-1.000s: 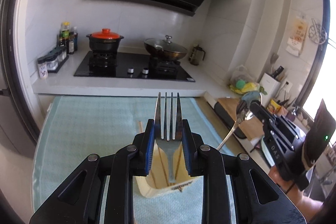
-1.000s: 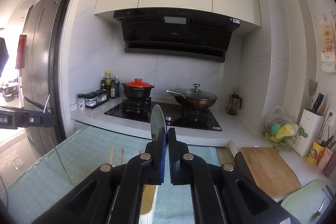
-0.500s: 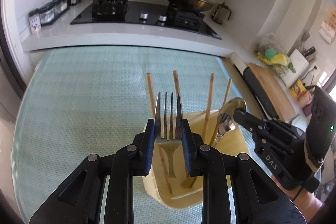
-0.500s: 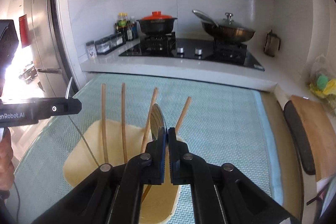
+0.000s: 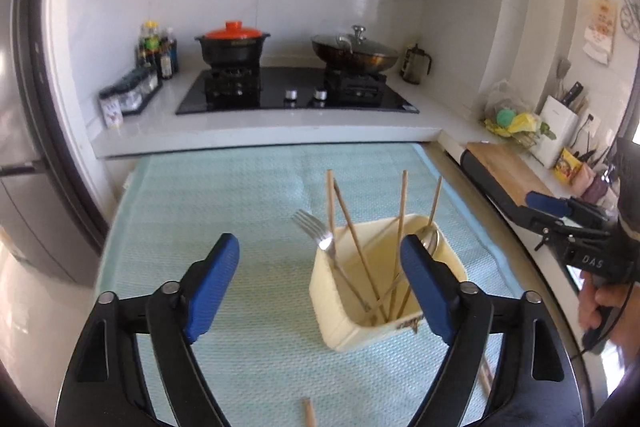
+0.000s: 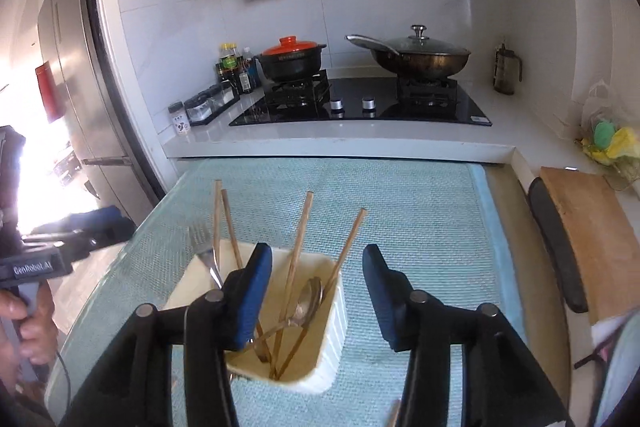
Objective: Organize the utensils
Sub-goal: 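Open the left gripper over the caddy while the right gripper releases the spoon into it, then lower the left gripper onto a loose wooden chopstick and close it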
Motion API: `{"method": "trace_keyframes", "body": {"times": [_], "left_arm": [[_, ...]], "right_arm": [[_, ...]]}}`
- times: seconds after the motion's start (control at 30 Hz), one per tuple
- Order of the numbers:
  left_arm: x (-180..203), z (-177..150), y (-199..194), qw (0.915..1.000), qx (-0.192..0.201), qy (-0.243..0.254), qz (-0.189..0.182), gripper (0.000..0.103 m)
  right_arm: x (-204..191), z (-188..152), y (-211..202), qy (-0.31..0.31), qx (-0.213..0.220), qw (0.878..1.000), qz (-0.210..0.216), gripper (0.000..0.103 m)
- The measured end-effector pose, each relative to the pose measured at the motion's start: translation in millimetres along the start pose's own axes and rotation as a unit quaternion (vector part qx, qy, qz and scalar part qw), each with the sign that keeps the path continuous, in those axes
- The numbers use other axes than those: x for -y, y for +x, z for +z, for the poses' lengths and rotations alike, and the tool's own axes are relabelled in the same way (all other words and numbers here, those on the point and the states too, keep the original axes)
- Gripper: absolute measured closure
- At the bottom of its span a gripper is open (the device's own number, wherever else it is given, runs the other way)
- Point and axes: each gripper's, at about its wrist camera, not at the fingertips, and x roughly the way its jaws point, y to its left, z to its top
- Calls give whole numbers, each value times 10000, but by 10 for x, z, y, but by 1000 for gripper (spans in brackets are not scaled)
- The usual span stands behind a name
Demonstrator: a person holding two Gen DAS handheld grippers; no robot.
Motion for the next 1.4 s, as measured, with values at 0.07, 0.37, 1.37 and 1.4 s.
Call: {"method": "trace_keyframes", "body": {"times": [0.07, 0.37, 1.37, 1.4], "left_arm": [[-43, -159, -456, 9994, 177, 198, 234, 6], [-218, -1550, -1636, 9971, 40, 151, 742, 4], [1148, -3209, -455, 8915, -2402, 3204, -2120, 93], [1160, -3193, -435, 8935, -2400, 3157, -2107, 94]], "right_arm": [[-36, -145, -378, -266, -83, 9996, 8, 41], [-67, -1513, -1904, -1340, -279, 9858, -969, 41], [-323, -3019, -1988, 812, -546, 9952, 61, 41], [-282, -3020, -1980, 923, -544, 9942, 54, 41]]}}
